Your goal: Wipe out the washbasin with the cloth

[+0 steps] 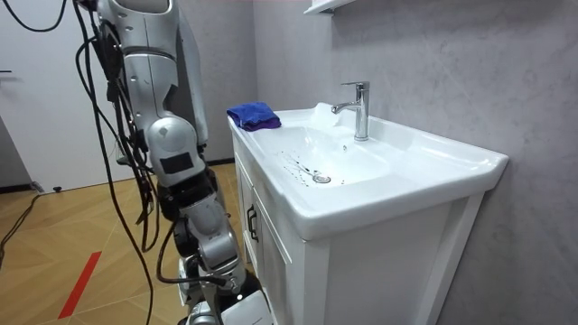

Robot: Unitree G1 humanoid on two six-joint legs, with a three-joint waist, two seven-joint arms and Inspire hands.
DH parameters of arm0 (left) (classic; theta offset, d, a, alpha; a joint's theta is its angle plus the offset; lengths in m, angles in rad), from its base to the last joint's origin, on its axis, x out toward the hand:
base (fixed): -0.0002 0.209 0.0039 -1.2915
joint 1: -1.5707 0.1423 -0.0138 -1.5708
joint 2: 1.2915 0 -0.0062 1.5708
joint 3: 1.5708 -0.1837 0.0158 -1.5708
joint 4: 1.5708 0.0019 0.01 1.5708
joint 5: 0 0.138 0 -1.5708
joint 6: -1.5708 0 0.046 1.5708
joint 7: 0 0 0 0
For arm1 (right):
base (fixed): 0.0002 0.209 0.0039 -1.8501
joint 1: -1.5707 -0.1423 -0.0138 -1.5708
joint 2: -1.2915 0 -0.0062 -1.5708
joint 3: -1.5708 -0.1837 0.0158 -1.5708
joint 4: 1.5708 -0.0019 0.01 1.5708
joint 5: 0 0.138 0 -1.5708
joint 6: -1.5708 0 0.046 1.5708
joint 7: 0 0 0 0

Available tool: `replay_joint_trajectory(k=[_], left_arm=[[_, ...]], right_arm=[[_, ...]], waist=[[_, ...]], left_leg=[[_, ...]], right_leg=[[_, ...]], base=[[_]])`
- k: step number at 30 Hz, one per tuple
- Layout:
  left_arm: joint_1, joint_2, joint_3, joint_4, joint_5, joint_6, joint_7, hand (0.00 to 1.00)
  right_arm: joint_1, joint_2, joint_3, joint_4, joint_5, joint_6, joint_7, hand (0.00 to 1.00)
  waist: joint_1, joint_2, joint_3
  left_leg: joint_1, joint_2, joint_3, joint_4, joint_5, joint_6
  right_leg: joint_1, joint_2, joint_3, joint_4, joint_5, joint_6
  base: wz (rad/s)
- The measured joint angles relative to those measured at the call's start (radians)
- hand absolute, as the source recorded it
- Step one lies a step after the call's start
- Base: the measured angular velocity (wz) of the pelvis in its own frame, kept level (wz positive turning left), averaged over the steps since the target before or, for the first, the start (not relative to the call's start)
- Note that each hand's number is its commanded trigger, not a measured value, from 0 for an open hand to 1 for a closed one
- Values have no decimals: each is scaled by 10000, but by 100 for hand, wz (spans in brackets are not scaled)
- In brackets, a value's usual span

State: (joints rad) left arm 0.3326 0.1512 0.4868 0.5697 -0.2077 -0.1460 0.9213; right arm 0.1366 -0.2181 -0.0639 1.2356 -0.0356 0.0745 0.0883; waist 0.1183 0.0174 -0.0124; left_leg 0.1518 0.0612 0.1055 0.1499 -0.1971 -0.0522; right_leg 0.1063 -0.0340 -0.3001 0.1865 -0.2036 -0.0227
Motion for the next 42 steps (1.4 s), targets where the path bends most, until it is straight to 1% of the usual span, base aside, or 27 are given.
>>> replay_joint_trajectory(k=[4, 6, 8, 11, 13, 15, 18, 23, 25, 27, 29, 30, 35, 40, 42], left_arm=[[-38, 26, 52, -671, 12, -107, 142, 0], [-115, 54, 186, -1051, 49, -145, 149, 0], [-137, 85, 283, -1300, 50, -146, 223, 0], [-145, 128, 291, -2044, 54, -145, 506, 0], [-253, 325, 292, -2485, 72, -151, 621, 0], [-255, 435, 295, -2752, 75, -159, 727, 0], [-258, 525, 295, -3144, 76, -164, 755, 0], [-247, 545, 317, -4031, 253, -159, 803, 0], [-270, 554, 439, -4374, 307, -149, 894, 0], [-407, 626, 892, -4557, 1004, -138, 1017, 0], [-533, 738, 1048, -4607, 1352, -130, 1134, 0], [-550, 750, 1060, -4726, 1612, -98, 1160, 0], [-551, 714, 1057, -5432, 2893, -37, 1145, 0], [-553, 695, 952, -5847, 3442, 44, 1072, 0], [-554, 691, 944, -5885, 3808, 109, 1060, 0]], right_arm=[[89, -1, 24, 9, 327, 7, -15, 0], [117, 0, 20, 3, 332, 6, -14, 0], [117, 3, 0, 3, 334, 3, -18, 0], [127, 11, 6, 18, 432, 3, -122, 0], [69, 11, 5, 68, 687, -18, -214, 0], [30, 14, 8, 75, 742, -106, -222, 0], [11, 34, 25, 75, 715, -121, -236, 0], [37, 43, 23, 66, 658, -106, -346, 0], [34, 42, 12, 49, 598, -104, -465, 0], [46, 41, 7, 36, 372, -107, -598, 0], [85, 19, 23, 59, 242, -83, -660, 0], [120, 11, 31, 61, 143, -82, -662, 0], [199, 9, 58, 70, -356, -80, -655, 0], [188, 5, 86, 81, -529, -88, -651, 0], [192, 2, 101, 93, -572, -98, -652, 0]], waist=[[163, 8, -2], [238, -5, 3], [240, -7, 5], [243, -13, 10], [243, 7, 11], [258, 28, 11], [234, 45, 17], [239, 32, 23], [248, 44, 22], [241, 60, 22], [233, 109, 25], [233, 154, 30], [228, 243, 79], [86, 313, 96], [-37, 327, 109]], left_leg=[[21, 0, 5, 1, 1, 0], [61, -6, 8, -5, 1, 0], [79, -10, -2, -13, 0, 1], [68, -32, -98, -22, 0, 1], [75, -39, -145, -21, 0, 1], [80, -38, -170, -21, 0, 1], [71, -39, -207, -17, 0, 1], [-12, -46, -262, -9, 0, 1], [3, -51, -260, -5, 0, 1], [15, -51, -261, 9, 0, 1], [14, -56, -262, 9, 0, 1], [17, -61, -262, 9, 0, 1], [24, -57, -262, 8, 0, 1], [29, -57, -251, 8, 0, 1], [30, -57, -244, 8, 0, 1]], right_leg=[[4, 7, 51, 4, 0, 0], [5, 7, 104, 16, -1, 0], [12, 12, 139, 0, -3, 5], [35, 2, 74, -11, -6, 20], [51, 8, 14, -12, -11, 29], [64, 9, 13, -13, -11, 29], [81, 4, -8, -44, -11, 29], [95, 17, -41, -171, 6, 44], [114, 43, -34, -191, 7, 46], [119, 67, -10, -197, 7, 46], [135, 67, -7, -183, 8, 46], [144, 66, -9, -184, 9, 48], [150, 74, -2, -191, 8, 49], [155, 68, -10, -200, 7, 50], [155, 62, -14, -194, 7, 50]], base=[[-2], [-7], [-4], [6], [8], [0], [0], [4], [-2], [-6], [0], [0], [0], [0], [0]])
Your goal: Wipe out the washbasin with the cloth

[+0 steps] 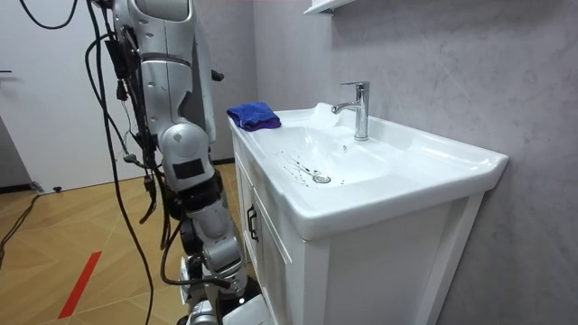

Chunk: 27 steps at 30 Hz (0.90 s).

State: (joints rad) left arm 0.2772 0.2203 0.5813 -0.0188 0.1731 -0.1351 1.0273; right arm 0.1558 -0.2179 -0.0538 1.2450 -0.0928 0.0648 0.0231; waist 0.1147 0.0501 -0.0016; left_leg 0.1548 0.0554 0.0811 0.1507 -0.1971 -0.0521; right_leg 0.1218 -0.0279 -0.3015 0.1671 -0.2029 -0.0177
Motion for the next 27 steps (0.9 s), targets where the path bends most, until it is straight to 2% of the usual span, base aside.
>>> replay_joint_trajectory(k=[7, 12, 19, 25, 27], left_arm=[[-16, 1, -15, -60, 1594, 154, -565, 0], [-18, 4, -407, -61, 2765, 726, -1230, 0], [-17, 13, -760, -61, 3560, 1242, -1958, 0], [-18, 44, -760, -61, 3920, 1373, -2153, 0], [-17, 47, -760, -61, 4357, 1537, -2310, 0]], right_arm=[[17, -24, -71, 3, -103, 20, 177, 0], [-34, -40, -59, 226, -443, 236, 253, 0], [-160, -58, -57, 465, -724, 324, 251, 0], [-154, -163, -81, 402, -735, 385, 241, 0], [-145, -165, -121, 402, -752, 413, 242, 0]], waist=[[-69, 41, -6], [-87, 123, -16], [-260, 136, -15], [-345, 131, -44], [-390, 136, -48]], left_leg=[[-31, -1, -19, 8, 0, 0], [-31, -4, -20, 7, 0, 0], [-59, -4, 7, 6, 0, 0], [-67, -12, -11, 7, 0, 0], [-53, -7, -6, 4, 0, 0]], right_leg=[[-37, -32, 31, -1, 0, 0], [-46, -61, 34, 32, 0, 0], [-63, -54, 61, 25, 0, 0], [-101, -49, 150, 23, 0, 0], [-76, -39, 147, 14, 0, 0]], base=[[0], [0], [0], [-4], [0]])
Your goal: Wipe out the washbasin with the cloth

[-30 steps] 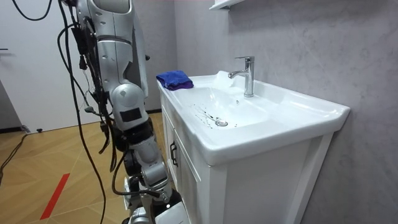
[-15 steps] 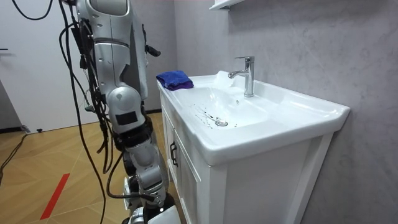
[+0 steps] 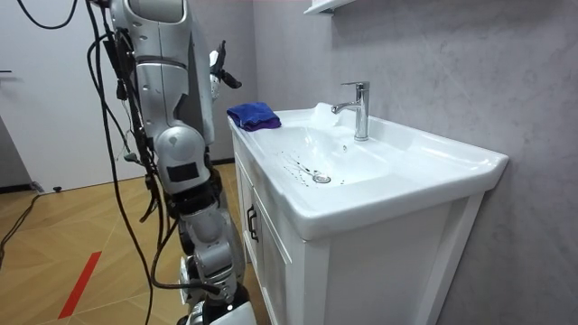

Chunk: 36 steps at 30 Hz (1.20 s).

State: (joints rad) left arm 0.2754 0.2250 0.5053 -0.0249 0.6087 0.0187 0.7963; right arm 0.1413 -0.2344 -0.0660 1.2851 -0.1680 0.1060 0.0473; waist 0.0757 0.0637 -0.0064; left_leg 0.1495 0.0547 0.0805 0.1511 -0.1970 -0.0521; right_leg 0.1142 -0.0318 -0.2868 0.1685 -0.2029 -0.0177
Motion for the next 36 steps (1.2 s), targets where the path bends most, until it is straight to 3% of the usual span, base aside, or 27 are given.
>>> replay_joint_trajectory(k=[5, 11, 14, 22, 30, 32, 36], left_arm=[[0, 1, -220, 0, 357, 186, -637, 0], [-13, 14, -976, -3, 408, 706, -1940, 0], [-15, 157, -1003, -41, 413, 818, -2359, 0], [-78, 682, -1200, -825, 744, 1155, -3154, 0], [-577, 758, -1580, -829, 1341, 1568, -4447, 0], [-726, 966, -1586, -829, 1418, 1733, -4880, 0], [-796, 1786, -1854, -868, 1522, 2039, -5857, 0]], right_arm=[[-30, -54, 2, -114, -2, 9, 171, 0], [-79, -51, 30, -93, -40, 61, 409, 0], [-120, -49, 32, 12, -38, 87, 434, 0], [-66, -84, 36, 121, -47, 375, 618, 0], [-332, -303, 438, 88, -260, 382, 650, 0], [-395, -352, 448, 117, -360, 385, 659, 0], [-423, -409, 448, 106, -515, 432, 712, 0]], waist=[[-1, 57, -2], [-39, 157, 19], [-188, 168, 32], [-195, 221, 93], [-149, 326, 93], [-162, 330, 95], [-202, 359, 133]], left_leg=[[27, 1, 21, -3, 0, 0], [65, 3, 38, -5, 0, 0], [22, 3, 45, -2, 0, 0], [-3, 5, 259, -10, 0, 0], [-86, 15, 492, -6, 0, 0], [-163, 22, 518, -5, 0, 0], [-182, 26, 540, 0, 0, 0]], right_leg=[[64, -10, -3, -28, 0, 0], [63, -7, -3, -19, 0, 0], [25, -7, 1, -16, 0, 0], [-87, -16, 123, 25, 1, 2], [-250, 1, 268, 62, 1, 2], [-277, -13, 252, 91, 4, 3], [-316, -11, 246, 164, 4, 4]], base=[[1], [0], [1], [-6], [-4], [-2], [0]])
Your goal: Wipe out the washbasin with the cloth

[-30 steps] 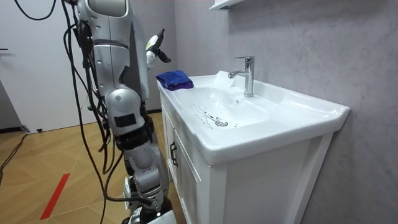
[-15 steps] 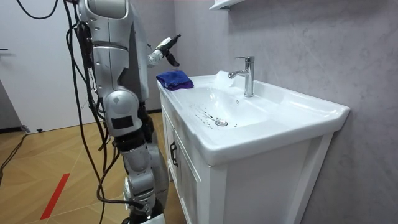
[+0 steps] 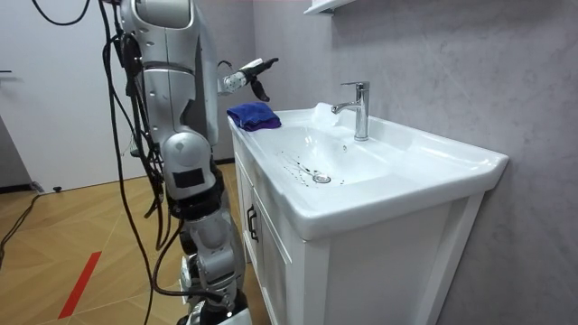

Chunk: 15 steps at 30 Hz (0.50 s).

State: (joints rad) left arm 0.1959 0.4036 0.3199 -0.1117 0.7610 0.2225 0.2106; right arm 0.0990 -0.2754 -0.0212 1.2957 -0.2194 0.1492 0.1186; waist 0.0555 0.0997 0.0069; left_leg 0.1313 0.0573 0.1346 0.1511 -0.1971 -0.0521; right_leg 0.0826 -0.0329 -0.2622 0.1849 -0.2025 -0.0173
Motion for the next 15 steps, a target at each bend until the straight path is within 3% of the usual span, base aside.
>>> replay_joint_trajectory(k=[6, 10, 13, 15], left_arm=[[-81, 144, -308, -76, 731, 399, -1238, 0], [-275, 171, -308, -74, 735, 649, -1962, 0], [-553, 380, -308, -63, 735, 863, -2757, 0], [-758, 677, -306, -70, 770, 1010, -3480, 0]], right_arm=[[-4, 0, 5, 15, -262, 44, 38, 0], [-67, -6, 3, 26, -345, 55, 35, 0], [-84, -10, -10, 2, -559, 53, 41, 0], [-84, -27, -35, -22, -932, 55, 52, 0]], waist=[[-52, 150, 40], [-44, 269, 12], [-49, 376, -41], [-1, 460, -59]], left_leg=[[9, -13, 25, -1, 0, 0], [38, -4, 2, -2, 0, 0], [36, 0, -3, 0, 0, 0], [58, -2, -3, 11, 0, 0]], right_leg=[[-12, 10, 59, 3, 3, 5], [17, 24, 144, 8, 4, 4], [24, 13, 134, 7, 5, 2], [15, 38, 128, 18, 5, 1]], base=[[0], [-4], [0], [0]])
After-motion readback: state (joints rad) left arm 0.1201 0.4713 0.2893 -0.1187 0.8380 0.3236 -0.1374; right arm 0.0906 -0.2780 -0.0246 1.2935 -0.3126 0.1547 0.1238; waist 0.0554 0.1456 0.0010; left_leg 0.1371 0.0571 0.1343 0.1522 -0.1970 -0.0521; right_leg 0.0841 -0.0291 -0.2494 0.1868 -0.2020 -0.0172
